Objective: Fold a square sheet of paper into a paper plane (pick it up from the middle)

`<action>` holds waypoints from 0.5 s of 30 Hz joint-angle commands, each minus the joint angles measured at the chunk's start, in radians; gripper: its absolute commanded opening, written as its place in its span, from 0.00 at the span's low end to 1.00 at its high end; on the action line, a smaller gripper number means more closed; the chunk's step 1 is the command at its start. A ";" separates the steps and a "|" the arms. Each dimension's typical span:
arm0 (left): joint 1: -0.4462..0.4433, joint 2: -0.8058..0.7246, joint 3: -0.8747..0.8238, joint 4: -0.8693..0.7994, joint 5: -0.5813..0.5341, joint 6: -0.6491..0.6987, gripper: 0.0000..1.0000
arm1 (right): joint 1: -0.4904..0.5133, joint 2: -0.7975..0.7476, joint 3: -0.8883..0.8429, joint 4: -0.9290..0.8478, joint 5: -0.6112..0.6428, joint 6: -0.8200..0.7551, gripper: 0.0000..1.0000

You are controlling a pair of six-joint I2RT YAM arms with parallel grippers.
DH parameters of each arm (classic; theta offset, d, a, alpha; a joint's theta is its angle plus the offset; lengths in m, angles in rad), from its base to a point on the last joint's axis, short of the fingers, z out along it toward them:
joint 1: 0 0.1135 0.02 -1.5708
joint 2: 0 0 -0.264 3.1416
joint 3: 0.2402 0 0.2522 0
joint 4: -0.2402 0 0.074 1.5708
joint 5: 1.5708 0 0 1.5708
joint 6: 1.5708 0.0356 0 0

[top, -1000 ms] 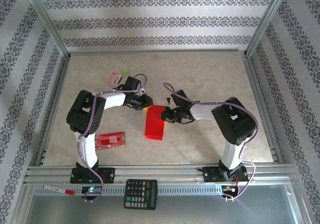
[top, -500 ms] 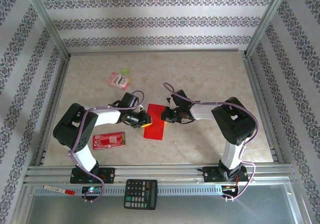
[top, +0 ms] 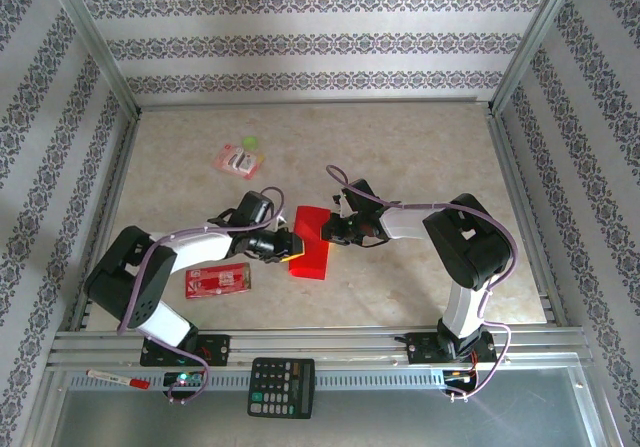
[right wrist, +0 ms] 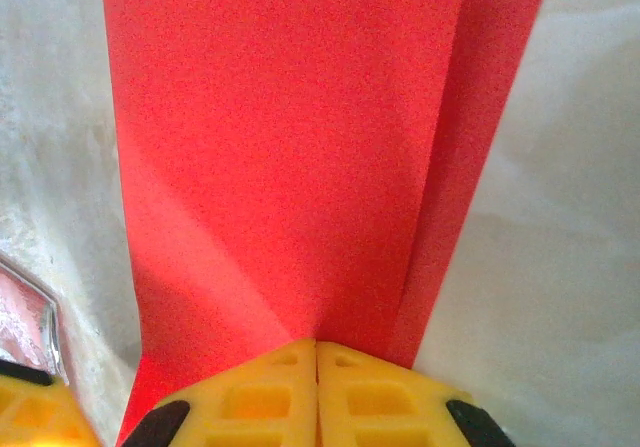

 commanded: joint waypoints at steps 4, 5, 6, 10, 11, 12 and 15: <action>0.000 0.064 -0.037 -0.090 -0.022 0.048 0.23 | -0.011 0.108 -0.053 -0.170 0.168 -0.032 0.07; 0.000 0.053 -0.040 -0.105 -0.024 0.054 0.23 | -0.011 0.108 -0.054 -0.170 0.168 -0.032 0.07; 0.000 0.033 -0.043 -0.122 -0.025 0.061 0.23 | -0.011 0.107 -0.053 -0.170 0.169 -0.034 0.07; -0.002 -0.078 -0.043 -0.115 0.011 0.054 0.26 | -0.011 0.102 -0.062 -0.167 0.170 -0.032 0.07; -0.001 -0.090 -0.043 -0.101 0.015 0.043 0.27 | -0.012 0.102 -0.062 -0.167 0.170 -0.032 0.07; -0.001 -0.090 -0.043 -0.082 0.025 0.031 0.27 | -0.011 0.102 -0.062 -0.166 0.170 -0.031 0.07; -0.002 -0.035 -0.037 -0.074 0.042 0.025 0.27 | -0.011 0.101 -0.061 -0.162 0.168 -0.031 0.07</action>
